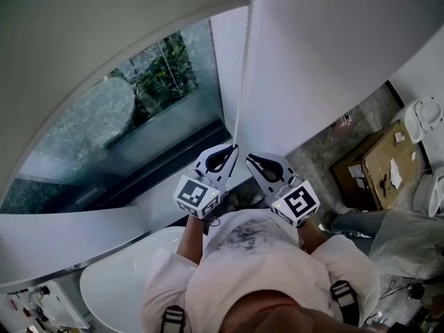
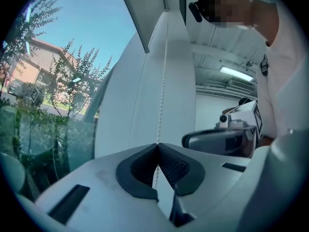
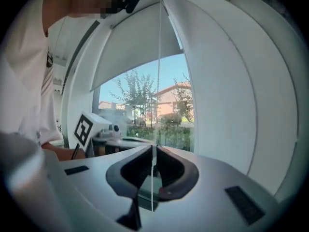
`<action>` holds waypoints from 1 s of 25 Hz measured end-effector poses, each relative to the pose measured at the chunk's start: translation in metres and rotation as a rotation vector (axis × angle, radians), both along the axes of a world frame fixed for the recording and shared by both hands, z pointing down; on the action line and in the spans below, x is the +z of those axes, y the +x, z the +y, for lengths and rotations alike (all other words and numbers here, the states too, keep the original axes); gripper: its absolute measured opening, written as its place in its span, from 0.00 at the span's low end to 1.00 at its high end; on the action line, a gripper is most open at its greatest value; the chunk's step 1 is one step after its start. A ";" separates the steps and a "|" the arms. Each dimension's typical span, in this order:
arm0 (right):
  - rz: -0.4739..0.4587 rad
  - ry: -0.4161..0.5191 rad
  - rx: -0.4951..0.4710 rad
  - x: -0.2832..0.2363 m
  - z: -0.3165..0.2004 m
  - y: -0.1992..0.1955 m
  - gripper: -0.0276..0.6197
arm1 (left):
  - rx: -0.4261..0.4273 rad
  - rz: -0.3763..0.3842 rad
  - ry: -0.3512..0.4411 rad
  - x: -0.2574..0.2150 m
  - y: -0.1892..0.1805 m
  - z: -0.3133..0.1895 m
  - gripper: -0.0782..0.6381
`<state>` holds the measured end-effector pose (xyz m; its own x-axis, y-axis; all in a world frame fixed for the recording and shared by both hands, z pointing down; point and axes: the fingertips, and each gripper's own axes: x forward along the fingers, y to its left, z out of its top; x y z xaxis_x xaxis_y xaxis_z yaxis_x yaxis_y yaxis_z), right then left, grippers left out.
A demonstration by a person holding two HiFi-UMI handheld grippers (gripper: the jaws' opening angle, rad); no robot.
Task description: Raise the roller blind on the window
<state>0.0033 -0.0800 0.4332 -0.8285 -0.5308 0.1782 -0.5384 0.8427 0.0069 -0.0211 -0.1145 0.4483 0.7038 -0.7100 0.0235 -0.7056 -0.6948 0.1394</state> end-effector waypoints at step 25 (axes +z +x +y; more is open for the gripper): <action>-0.192 0.228 -0.003 -0.201 -0.040 -0.022 0.24 | 0.018 0.000 0.005 -0.003 0.012 0.003 0.12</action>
<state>-0.0183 -0.1202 0.2324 -0.8369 -0.5370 -0.1056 -0.5460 0.8325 0.0939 -0.0096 -0.1114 0.4449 0.7168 -0.6970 0.0193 -0.6926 -0.7084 0.1359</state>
